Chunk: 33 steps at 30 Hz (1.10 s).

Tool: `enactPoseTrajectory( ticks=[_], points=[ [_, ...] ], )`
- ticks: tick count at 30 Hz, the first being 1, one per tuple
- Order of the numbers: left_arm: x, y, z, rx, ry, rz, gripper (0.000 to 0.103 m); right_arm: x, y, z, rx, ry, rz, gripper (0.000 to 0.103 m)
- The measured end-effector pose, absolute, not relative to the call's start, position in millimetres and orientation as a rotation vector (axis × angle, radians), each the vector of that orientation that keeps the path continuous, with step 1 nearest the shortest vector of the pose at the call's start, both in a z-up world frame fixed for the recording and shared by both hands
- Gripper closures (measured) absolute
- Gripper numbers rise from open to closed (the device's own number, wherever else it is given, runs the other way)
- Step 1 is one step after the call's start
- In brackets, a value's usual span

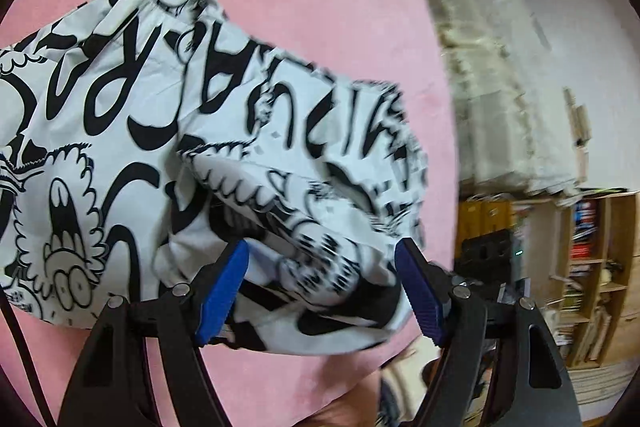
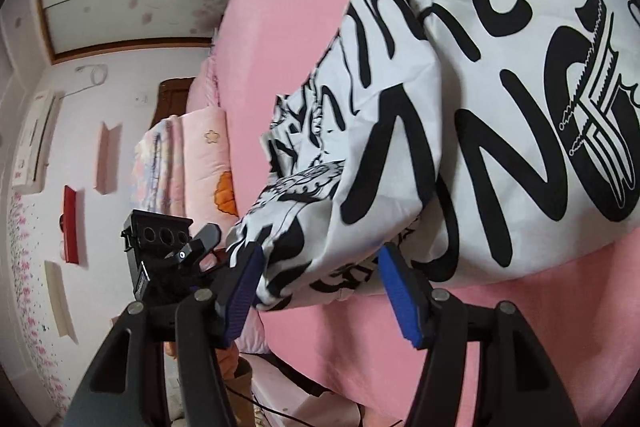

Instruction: Fold large clothes

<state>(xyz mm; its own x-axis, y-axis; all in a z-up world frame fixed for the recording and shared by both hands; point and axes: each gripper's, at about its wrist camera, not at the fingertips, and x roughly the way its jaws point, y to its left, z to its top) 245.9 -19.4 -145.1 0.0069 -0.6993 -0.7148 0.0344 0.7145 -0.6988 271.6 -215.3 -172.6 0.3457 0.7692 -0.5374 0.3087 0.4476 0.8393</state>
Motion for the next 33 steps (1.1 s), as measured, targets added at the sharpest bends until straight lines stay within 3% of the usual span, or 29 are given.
enactPoseTrajectory(
  ticks=[6,7,8,10,11,12,18,25,29,33],
  points=[
    [247.2,-34.5,-163.2,-0.472,1.550,-0.573,0.030,280.8,-204.7,-191.3,1.138,1.309,0.378,0.043],
    [244.1,-37.6,-160.8,-0.440,1.530,-0.575,0.044,281.3,-201.2,-194.1,1.136,1.319,0.386,0.043],
    [240.2,-41.8,-156.4,-0.396,1.496,-0.584,0.069,281.7,-197.0,-195.7,1.122,1.323,0.400,0.043],
    [234.2,-48.9,-148.2,-0.323,1.444,-0.593,0.083,284.1,-188.7,-188.5,1.048,1.276,0.446,0.059],
    [231.9,-51.6,-143.3,-0.299,1.414,-0.591,0.090,285.9,-185.3,-183.6,1.003,1.261,0.458,0.082],
    [231.0,-53.2,-139.0,-0.278,1.392,-0.588,0.095,288.1,-181.8,-178.3,0.960,1.251,0.474,0.093],
    [247.9,-48.5,-91.8,-0.285,1.179,-0.599,0.098,317.4,-170.2,-111.4,0.662,1.005,0.504,0.098],
    [264.9,-38.1,-31.4,-0.298,0.762,-0.594,0.098,343.0,-164.4,-48.8,0.401,0.603,0.501,0.098],
    [242.3,-33.5,-59.8,-0.313,0.714,-0.594,0.098,329.1,-146.2,-64.3,0.149,0.496,0.475,0.098],
    [196.3,-26.9,-117.6,-0.321,0.780,-0.581,0.098,308.0,-135.6,-116.0,0.047,0.614,0.497,0.098]
  ],
)
